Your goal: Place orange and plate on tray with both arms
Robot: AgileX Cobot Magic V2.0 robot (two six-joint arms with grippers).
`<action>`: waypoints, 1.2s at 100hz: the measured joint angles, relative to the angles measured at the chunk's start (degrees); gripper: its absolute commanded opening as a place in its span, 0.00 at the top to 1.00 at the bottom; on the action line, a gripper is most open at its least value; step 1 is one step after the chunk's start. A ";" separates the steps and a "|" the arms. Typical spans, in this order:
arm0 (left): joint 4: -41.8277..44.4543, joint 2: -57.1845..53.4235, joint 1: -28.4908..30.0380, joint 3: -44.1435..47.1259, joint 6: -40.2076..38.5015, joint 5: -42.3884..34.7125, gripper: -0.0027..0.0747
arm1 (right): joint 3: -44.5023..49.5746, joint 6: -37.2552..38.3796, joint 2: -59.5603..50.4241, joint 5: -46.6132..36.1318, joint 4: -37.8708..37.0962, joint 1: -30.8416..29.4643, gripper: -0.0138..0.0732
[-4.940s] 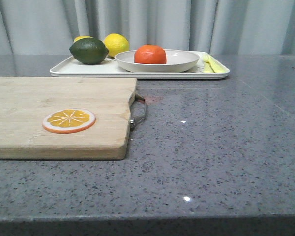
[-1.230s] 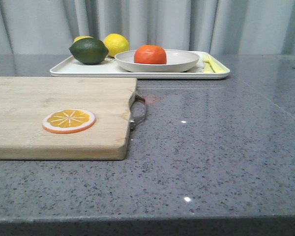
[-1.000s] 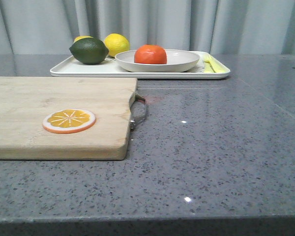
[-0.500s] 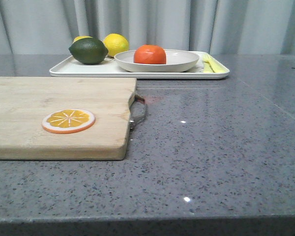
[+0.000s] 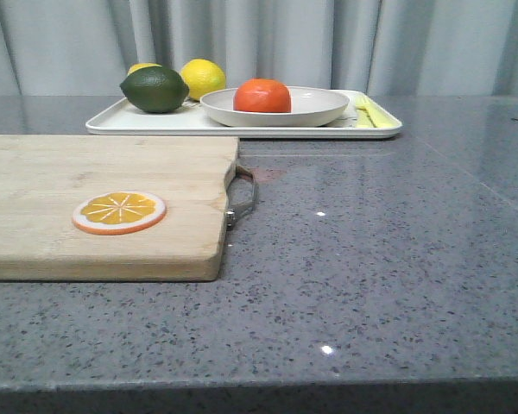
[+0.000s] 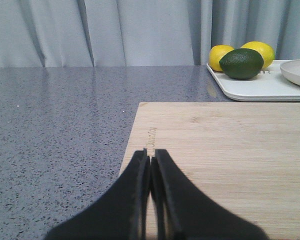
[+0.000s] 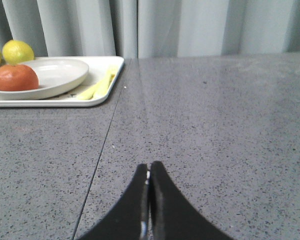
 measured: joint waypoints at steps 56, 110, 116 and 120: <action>0.00 0.00 0.00 0.00 0.00 0.00 0.99 | 5.24 0.74 -10.38 -1.25 -5.52 -0.31 0.92; -0.09 0.00 0.00 0.00 0.00 0.00 0.99 | 5.33 0.87 -10.38 -4.54 -6.19 -0.35 0.92; -0.09 0.00 0.00 0.00 0.00 0.00 0.99 | 5.33 0.87 -10.38 -4.54 -6.23 -0.35 0.92; -0.09 0.00 0.00 0.00 0.00 0.00 0.99 | 5.33 0.87 -10.38 -4.54 -6.23 -0.35 0.92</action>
